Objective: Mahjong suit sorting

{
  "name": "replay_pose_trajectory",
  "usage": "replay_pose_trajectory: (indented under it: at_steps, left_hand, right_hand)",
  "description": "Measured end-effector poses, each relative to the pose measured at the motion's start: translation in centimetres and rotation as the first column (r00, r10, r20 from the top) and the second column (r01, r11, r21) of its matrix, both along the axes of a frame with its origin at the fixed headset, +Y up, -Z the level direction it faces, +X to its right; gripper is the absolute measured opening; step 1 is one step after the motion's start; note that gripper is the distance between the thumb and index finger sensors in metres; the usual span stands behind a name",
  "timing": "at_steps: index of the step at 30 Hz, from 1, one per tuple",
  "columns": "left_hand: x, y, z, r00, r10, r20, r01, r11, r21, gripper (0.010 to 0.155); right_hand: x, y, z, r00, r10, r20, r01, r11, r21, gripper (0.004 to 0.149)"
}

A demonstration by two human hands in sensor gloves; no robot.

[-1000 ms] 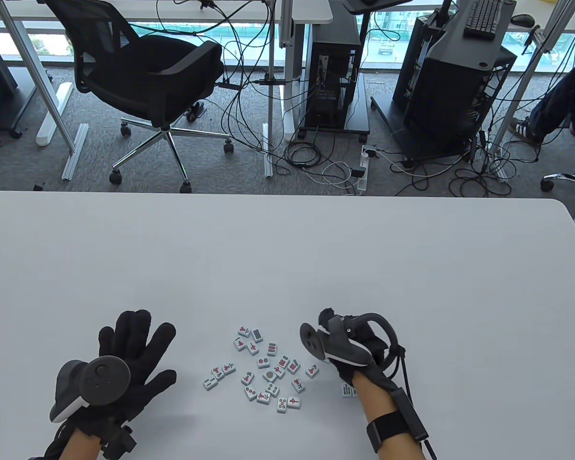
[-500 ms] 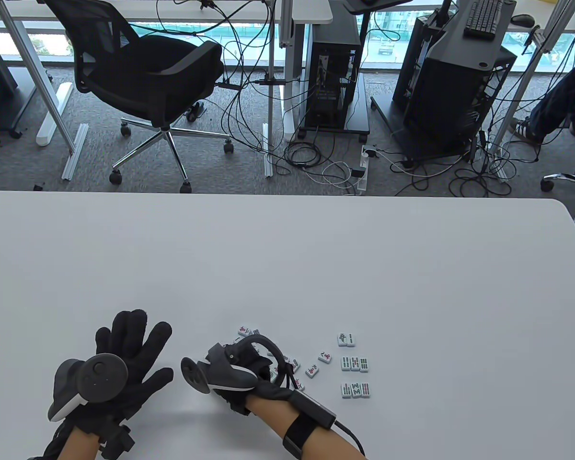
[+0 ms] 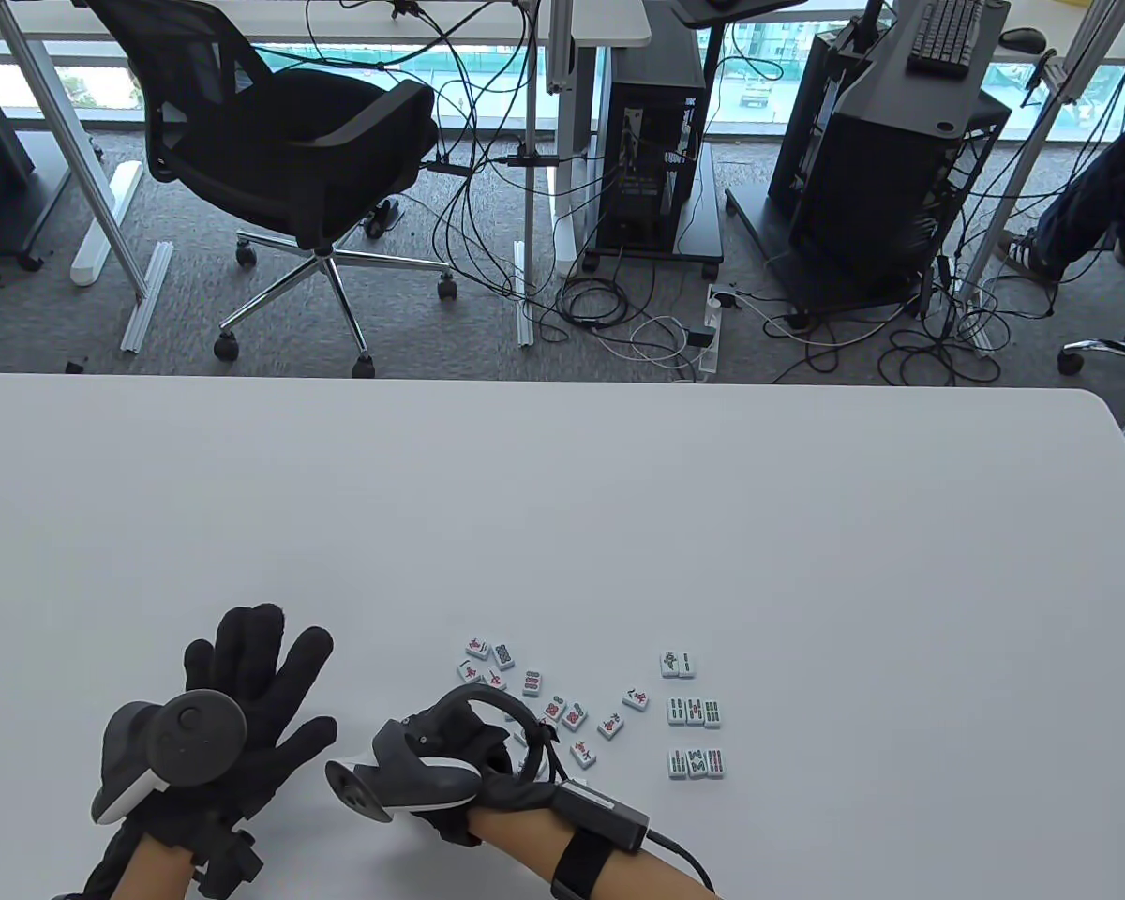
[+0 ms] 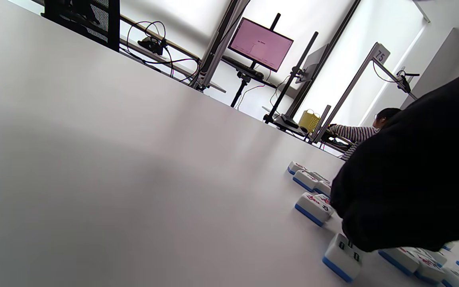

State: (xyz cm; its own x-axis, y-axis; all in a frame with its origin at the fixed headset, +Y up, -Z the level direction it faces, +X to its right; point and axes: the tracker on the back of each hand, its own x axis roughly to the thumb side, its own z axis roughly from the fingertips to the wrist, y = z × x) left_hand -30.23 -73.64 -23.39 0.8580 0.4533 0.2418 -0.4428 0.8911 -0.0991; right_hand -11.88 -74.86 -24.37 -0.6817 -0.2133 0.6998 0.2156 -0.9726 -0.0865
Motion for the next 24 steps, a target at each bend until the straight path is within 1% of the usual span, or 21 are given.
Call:
replay_pose_trajectory:
  at_steps: [1, 3, 4, 7, 10, 13, 18, 22, 24]
  left_hand:
    - [0.0, 0.0, 0.0, 1.000, 0.001, 0.000, -0.001, 1.000, 0.000, 0.080]
    - [0.0, 0.0, 0.0, 1.000, 0.003, -0.002, -0.003, 1.000, 0.002, 0.079]
    - [-0.1, 0.0, 0.0, 1.000, 0.004, -0.003, -0.004, 1.000, 0.002, 0.079]
    - [-0.2, 0.1, 0.0, 1.000, -0.007, -0.015, 0.007, 1.000, 0.008, 0.079]
    - [-0.4, 0.0, -0.1, 1.000, 0.002, -0.019, -0.002, 1.000, 0.005, 0.079]
    - [-0.4, 0.0, 0.0, 1.000, 0.000, -0.018, 0.000, 1.000, 0.005, 0.080]
    - [-0.4, 0.0, 0.0, 1.000, 0.000, -0.016, 0.001, 1.000, 0.003, 0.079]
    - [-0.4, 0.1, 0.0, 1.000, 0.003, -0.014, -0.003, 1.000, 0.003, 0.080]
    - [-0.4, 0.1, 0.0, 1.000, 0.006, -0.014, -0.006, 1.000, 0.005, 0.079]
  right_hand:
    - [0.0, 0.0, 0.1, 1.000, -0.017, 0.026, 0.018, 0.999, -0.044, 0.049]
    - [-0.1, -0.2, 0.3, 0.998, -0.002, 0.070, 0.009, 0.995, -0.103, 0.052]
    - [-0.2, -0.3, 0.3, 0.997, 0.007, 0.081, 0.001, 0.994, -0.109, 0.054]
    - [-0.4, -0.7, 0.6, 0.995, 0.049, 0.086, -0.043, 0.997, -0.062, 0.058]
    - [-0.5, -1.3, 0.8, 0.994, 0.079, 0.077, -0.074, 0.995, -0.067, 0.058]
    - [-0.5, -1.6, 0.8, 0.995, 0.056, 0.077, -0.051, 0.996, -0.069, 0.059]
    - [-0.4, -1.8, 0.6, 0.997, 0.035, 0.075, -0.025, 0.991, -0.130, 0.059]
    - [0.1, -1.9, 0.2, 0.999, -0.047, 0.027, 0.050, 0.989, -0.141, 0.061]
    - [0.6, -1.5, 0.0, 0.998, -0.064, 0.005, 0.064, 0.987, -0.144, 0.061]
